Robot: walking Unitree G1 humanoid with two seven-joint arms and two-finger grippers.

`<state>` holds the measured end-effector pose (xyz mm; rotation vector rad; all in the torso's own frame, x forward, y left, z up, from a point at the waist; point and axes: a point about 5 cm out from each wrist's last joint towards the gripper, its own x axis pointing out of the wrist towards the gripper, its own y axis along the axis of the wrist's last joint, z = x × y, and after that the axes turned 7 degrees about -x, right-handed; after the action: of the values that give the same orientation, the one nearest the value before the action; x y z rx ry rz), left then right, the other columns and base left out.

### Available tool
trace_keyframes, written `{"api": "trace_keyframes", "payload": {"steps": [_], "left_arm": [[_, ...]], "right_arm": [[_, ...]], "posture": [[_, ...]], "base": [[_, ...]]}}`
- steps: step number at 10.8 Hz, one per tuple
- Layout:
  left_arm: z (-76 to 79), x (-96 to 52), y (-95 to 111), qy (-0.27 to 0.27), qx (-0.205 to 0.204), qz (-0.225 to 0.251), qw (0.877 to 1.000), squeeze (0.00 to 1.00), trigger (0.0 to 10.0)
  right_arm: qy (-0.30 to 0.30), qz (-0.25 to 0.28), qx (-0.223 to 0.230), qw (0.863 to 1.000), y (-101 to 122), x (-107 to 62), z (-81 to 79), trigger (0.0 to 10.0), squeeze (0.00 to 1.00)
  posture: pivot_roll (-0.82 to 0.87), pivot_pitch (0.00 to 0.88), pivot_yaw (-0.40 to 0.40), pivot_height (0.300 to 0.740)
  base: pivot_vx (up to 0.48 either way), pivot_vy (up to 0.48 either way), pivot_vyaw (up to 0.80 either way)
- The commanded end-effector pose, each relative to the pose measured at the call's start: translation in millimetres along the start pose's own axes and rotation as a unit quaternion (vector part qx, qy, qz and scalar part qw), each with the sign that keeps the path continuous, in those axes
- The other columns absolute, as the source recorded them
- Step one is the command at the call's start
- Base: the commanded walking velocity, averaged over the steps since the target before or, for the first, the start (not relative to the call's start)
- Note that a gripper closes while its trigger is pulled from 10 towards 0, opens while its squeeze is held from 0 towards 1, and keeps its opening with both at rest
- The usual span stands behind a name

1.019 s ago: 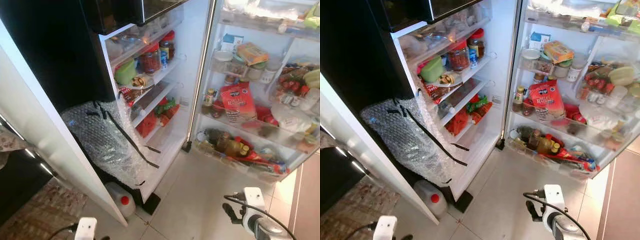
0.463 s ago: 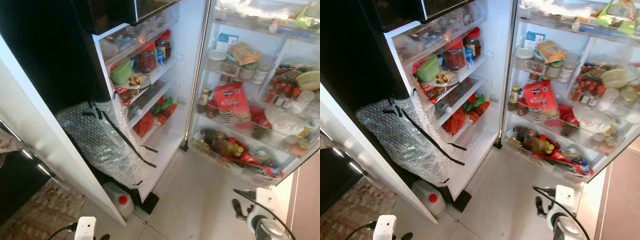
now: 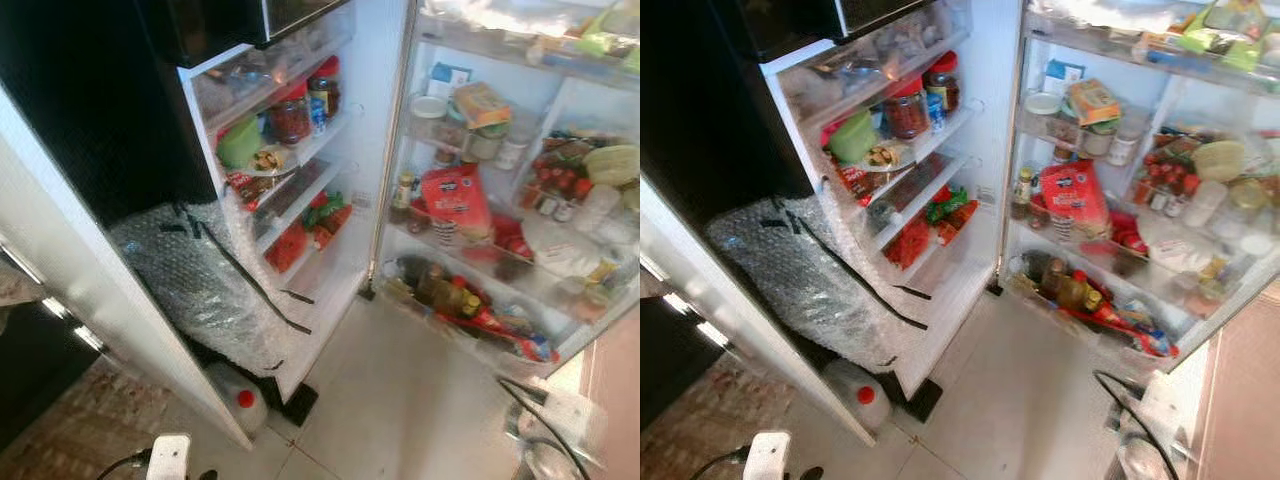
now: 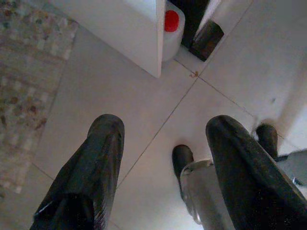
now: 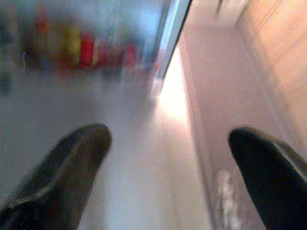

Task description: Restocking fridge

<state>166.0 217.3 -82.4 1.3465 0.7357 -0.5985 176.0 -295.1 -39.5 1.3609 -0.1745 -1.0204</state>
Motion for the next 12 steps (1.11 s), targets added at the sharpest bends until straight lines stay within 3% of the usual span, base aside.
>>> {"api": "trace_keyframes", "payload": {"steps": [1,2,7,12], "left_arm": [[-7.6,-3.4,-8,0.011,-0.002,-0.014,1.0,0.0,10.0],[-9.6,-3.9,-8,0.013,-0.002,-0.015,1.0,0.0,10.0],[-2.8,-2.2,-7,0.008,-0.002,-0.012,1.0,0.0,10.0],[-10.1,-4.9,-12,0.028,-0.017,-0.018,0.999,0.0,10.0]], "right_arm": [[-0.066,0.034,0.016,0.997,4,1.9,29.9,10.0,0.0],[-0.101,0.07,0.033,0.992,24,10.8,43.3,10.0,0.0],[-0.127,0.159,0.057,0.977,72,18.4,44.7,10.0,0.0],[-0.195,0.217,0.073,0.954,123,28.4,77.8,10.0,0.0]], "posture": [[-0.12,0.0,0.077,0.74],[-0.13,0.0,0.078,0.74],[-0.13,0.0,0.073,0.74],[-0.13,0.011,0.063,0.74]], "base": [[0.0,0.0,0.0],[0.0,0.0,0.0],[0.0,0.0,0.0],[0.0,0.0,0.0]]}}
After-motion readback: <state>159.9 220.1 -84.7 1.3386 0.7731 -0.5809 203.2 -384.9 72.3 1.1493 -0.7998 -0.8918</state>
